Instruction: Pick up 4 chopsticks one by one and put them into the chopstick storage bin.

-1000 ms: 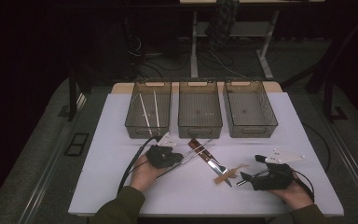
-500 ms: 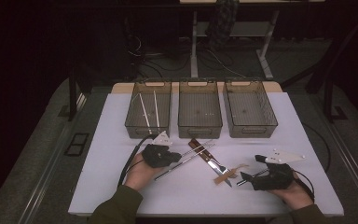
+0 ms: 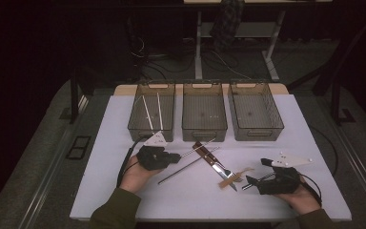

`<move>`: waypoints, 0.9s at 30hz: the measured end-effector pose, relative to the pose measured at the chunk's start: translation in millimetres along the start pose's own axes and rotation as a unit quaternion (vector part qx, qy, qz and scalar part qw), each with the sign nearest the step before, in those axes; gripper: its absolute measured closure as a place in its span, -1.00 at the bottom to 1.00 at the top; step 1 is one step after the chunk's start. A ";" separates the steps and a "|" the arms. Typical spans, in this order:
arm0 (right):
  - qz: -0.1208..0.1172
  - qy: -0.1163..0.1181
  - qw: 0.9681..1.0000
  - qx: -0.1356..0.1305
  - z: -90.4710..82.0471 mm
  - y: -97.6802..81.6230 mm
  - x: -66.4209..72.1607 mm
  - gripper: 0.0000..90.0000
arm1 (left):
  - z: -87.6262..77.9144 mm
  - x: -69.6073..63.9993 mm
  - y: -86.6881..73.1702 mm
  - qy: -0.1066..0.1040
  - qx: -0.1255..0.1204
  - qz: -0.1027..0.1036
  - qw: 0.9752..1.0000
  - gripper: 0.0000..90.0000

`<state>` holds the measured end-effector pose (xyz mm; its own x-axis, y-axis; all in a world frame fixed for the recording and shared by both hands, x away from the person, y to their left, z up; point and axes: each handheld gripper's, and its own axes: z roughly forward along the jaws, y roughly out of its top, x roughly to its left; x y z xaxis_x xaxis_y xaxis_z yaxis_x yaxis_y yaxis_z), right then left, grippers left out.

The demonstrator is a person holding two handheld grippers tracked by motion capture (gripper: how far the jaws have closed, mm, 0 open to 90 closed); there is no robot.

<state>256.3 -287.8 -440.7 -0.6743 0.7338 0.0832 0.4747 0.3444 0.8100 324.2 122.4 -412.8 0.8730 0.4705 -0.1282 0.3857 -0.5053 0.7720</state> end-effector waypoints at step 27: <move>-0.002 0.001 1.000 0.001 0.6 0.4 1.3 -0.75 | -59.7 33.5 -12.0 0.056 -0.073 -0.062 0.994 0.87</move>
<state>255.9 -286.4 -440.6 -0.6774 0.7310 0.0822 0.4730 0.3473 0.8097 331.0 187.4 -389.2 0.7795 0.6044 -0.1648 0.4338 -0.3310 0.8380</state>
